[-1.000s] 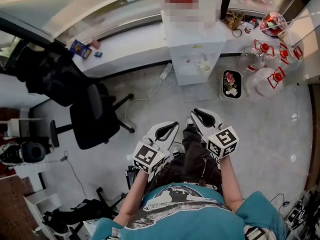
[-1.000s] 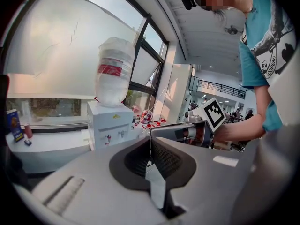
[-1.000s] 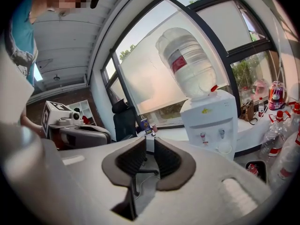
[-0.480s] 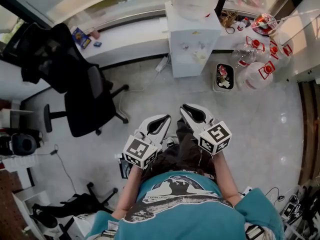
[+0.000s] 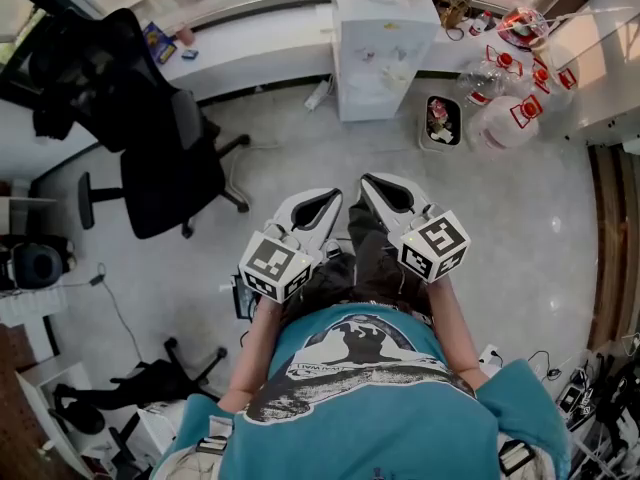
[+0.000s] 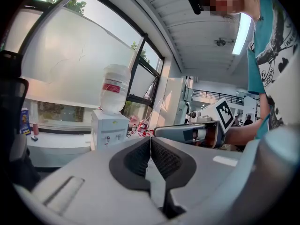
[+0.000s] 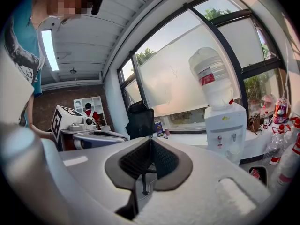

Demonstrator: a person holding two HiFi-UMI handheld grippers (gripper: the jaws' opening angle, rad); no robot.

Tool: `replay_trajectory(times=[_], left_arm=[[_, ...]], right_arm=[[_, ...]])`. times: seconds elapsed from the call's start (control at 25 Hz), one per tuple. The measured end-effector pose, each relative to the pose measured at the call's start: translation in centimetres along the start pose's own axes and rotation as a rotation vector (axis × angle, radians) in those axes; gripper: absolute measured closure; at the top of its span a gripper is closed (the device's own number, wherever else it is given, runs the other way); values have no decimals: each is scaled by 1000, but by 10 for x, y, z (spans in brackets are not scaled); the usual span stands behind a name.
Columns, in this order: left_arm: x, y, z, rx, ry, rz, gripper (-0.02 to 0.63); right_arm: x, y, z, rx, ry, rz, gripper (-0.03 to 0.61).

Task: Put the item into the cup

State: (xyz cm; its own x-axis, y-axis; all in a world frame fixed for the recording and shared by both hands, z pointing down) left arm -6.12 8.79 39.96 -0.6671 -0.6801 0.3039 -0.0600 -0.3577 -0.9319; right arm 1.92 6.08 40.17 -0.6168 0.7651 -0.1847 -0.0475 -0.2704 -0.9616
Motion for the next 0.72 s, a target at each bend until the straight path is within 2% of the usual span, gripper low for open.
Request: replay_trajectory(times=[0.52,0.72], left_arm=[[-28,-7,-2,2,-50,19,612],[-36,-12,-2,11,-67,30,612]], right_arm=[[17,2,-24,-20,-14,8,578],[23,-2,-25,-5,-4,-18,578]])
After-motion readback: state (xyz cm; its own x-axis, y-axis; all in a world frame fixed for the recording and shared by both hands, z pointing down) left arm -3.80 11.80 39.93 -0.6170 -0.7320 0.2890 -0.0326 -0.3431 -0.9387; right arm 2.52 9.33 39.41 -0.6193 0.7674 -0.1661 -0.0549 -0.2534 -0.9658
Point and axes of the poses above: the fingertips, and each gripper's own axes: z forward along the fingers, x to its left, y out of its top, the point moved 3 cm from there along -z, backward along the fingers, and after that the axes turned 5 degrees about -z, right-handed, at the moved point
